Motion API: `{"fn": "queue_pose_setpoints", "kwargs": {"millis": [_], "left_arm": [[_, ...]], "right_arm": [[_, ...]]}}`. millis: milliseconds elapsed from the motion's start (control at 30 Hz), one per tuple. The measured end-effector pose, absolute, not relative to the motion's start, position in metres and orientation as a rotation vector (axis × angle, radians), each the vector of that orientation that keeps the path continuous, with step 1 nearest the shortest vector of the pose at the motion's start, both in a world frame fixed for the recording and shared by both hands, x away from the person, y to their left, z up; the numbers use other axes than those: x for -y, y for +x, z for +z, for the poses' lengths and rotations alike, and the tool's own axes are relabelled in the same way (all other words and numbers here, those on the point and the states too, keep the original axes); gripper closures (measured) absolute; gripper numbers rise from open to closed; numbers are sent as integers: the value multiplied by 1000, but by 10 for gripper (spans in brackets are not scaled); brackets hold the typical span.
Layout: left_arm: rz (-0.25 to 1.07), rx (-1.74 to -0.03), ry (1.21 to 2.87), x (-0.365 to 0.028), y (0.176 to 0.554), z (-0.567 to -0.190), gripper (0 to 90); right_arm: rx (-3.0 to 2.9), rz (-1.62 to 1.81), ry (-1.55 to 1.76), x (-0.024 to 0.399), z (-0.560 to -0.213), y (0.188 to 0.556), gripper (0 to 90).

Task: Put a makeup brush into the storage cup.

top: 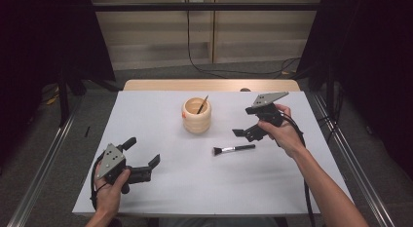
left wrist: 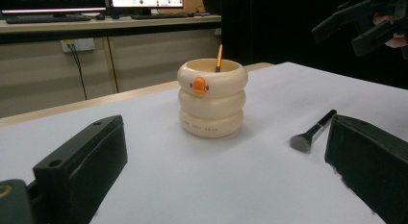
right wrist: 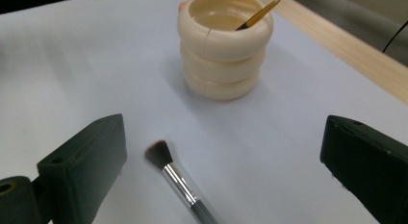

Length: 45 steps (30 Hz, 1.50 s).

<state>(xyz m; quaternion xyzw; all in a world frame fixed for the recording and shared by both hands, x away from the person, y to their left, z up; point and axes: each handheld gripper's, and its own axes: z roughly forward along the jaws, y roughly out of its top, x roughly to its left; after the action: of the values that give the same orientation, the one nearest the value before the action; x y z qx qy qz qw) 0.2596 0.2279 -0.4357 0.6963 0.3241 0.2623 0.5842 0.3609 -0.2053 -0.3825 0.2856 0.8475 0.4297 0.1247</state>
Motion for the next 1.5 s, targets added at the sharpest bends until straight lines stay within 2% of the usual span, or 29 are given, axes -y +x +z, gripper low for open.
{"fn": "queue_pose_setpoints", "kwargs": {"millis": [533,833,967,1133,1267,1333,1433,1500], "left_arm": [[606,-764,1621,-228,260,-436,10],[607,-764,1630,-227,260,-436,10],[604,-764,1631,-227,260,-436,10],[601,-758,1636,-226,260,-437,10],[602,-759,1638,-226,260,-437,10],[603,-757,1639,-226,260,-437,10],[602,-760,1638,-226,260,-437,10],[602,-762,1638,-226,260,-437,10]], "right_arm": [[-2665,973,807,194,-397,377,41],[-2772,796,820,189,-404,387,81],[-2780,735,816,186,-406,392,132],[-2819,683,784,181,-412,393,92],[-2873,613,754,176,-415,393,100],[-2859,565,698,174,-418,395,135],[-2885,547,680,172,-422,397,136],[-2899,514,676,169,-425,396,178]]}}
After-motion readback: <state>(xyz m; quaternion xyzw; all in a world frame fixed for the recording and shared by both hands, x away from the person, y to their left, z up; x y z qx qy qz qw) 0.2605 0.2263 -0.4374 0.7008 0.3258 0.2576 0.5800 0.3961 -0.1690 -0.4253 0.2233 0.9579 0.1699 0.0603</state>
